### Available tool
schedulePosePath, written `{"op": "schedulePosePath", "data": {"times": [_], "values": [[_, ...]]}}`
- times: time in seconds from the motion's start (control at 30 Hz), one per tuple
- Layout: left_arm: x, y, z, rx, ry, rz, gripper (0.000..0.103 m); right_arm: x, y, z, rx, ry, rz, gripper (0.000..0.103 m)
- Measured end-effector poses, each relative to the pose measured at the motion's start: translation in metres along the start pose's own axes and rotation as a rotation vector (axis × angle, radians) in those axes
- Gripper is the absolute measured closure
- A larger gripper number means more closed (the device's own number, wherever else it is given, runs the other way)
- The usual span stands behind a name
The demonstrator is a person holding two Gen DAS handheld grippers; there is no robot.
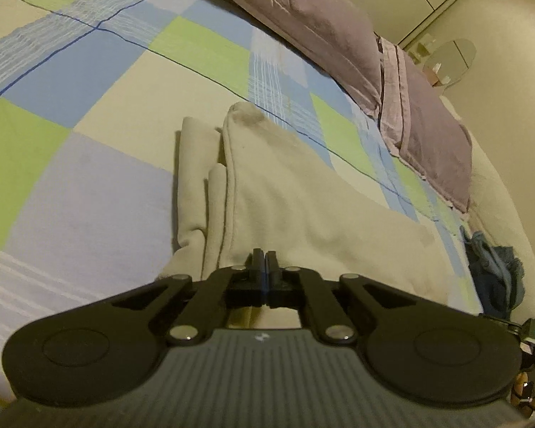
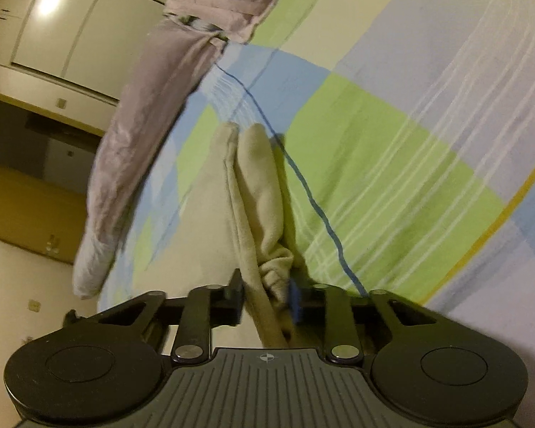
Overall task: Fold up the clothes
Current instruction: 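Grasp the side of the folded beige shirt with both grippers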
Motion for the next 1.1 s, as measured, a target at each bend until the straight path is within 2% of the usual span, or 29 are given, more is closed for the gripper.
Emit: {"op": "schedulePosePath", "data": {"times": [0.03, 0.1, 0.17, 0.27, 0.33, 0.47, 0.5, 0.53, 0.6, 0.67, 0.77, 0.8, 0.83, 0.87, 0.93, 1.03, 1.1], "values": [[0.001, 0.0, -0.001, 0.007, 0.001, 0.007, 0.101, -0.001, 0.007, -0.001, 0.018, 0.001, 0.047, 0.088], [0.005, 0.002, -0.001, 0.026, 0.002, 0.026, 0.101, -0.003, 0.037, 0.001, 0.136, -0.019, 0.187, 0.089], [0.012, 0.005, -0.001, 0.045, -0.005, 0.05, 0.101, -0.005, 0.084, 0.012, 0.386, -0.071, 0.35, 0.09], [0.027, 0.015, 0.003, 0.086, -0.017, 0.084, 0.101, -0.006, 0.168, 0.036, 0.737, -0.158, 0.497, 0.09], [0.036, 0.023, 0.007, 0.125, -0.021, 0.107, 0.101, -0.016, 0.223, 0.065, 0.943, -0.182, 0.534, 0.09], [0.053, 0.038, 0.014, 0.179, -0.024, 0.113, 0.1, -0.068, 0.259, 0.145, 1.255, -0.113, 0.569, 0.089], [0.056, 0.04, 0.016, 0.179, -0.022, 0.1, 0.098, -0.082, 0.256, 0.163, 1.311, -0.084, 0.585, 0.084], [0.059, 0.041, 0.018, 0.175, -0.019, 0.087, 0.098, -0.095, 0.253, 0.177, 1.35, -0.049, 0.584, 0.066], [0.065, 0.04, 0.019, 0.179, -0.023, 0.092, 0.098, -0.102, 0.249, 0.196, 1.406, -0.045, 0.568, 0.06], [0.071, 0.037, 0.018, 0.188, -0.031, 0.107, 0.098, -0.09, 0.252, 0.198, 1.391, -0.03, 0.504, 0.053], [0.073, 0.02, 0.013, 0.174, -0.033, 0.166, 0.097, -0.053, 0.253, 0.185, 1.272, -0.039, 0.369, 0.051], [0.068, 0.011, 0.011, 0.17, -0.02, 0.195, 0.094, -0.037, 0.252, 0.176, 1.221, -0.059, 0.332, 0.052], [0.061, 0.003, 0.009, 0.169, -0.003, 0.227, 0.085, -0.021, 0.248, 0.168, 1.163, -0.08, 0.309, 0.052], [0.052, -0.005, 0.008, 0.172, 0.019, 0.257, 0.078, -0.005, 0.24, 0.156, 1.087, -0.104, 0.299, 0.052], [0.028, -0.02, 0.008, 0.201, 0.073, 0.32, 0.073, 0.023, 0.21, 0.131, 0.901, -0.131, 0.287, 0.052], [-0.014, -0.037, 0.006, 0.245, 0.152, 0.385, 0.068, 0.042, 0.151, 0.088, 0.521, -0.132, 0.27, 0.052], [-0.037, -0.045, 0.006, 0.236, 0.185, 0.356, 0.067, 0.034, 0.14, 0.079, 0.463, -0.111, 0.265, 0.052]]}}
Point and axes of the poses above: each gripper's, at about its wrist camera, not at the fingertips, and x roughly against the way its jaws point, y to its left, z to its underside, the point moved 5 cm from there along -x, roughly the way its jaws point, and after that the axes turned 2 degrees about y, right-handed, at the moved point
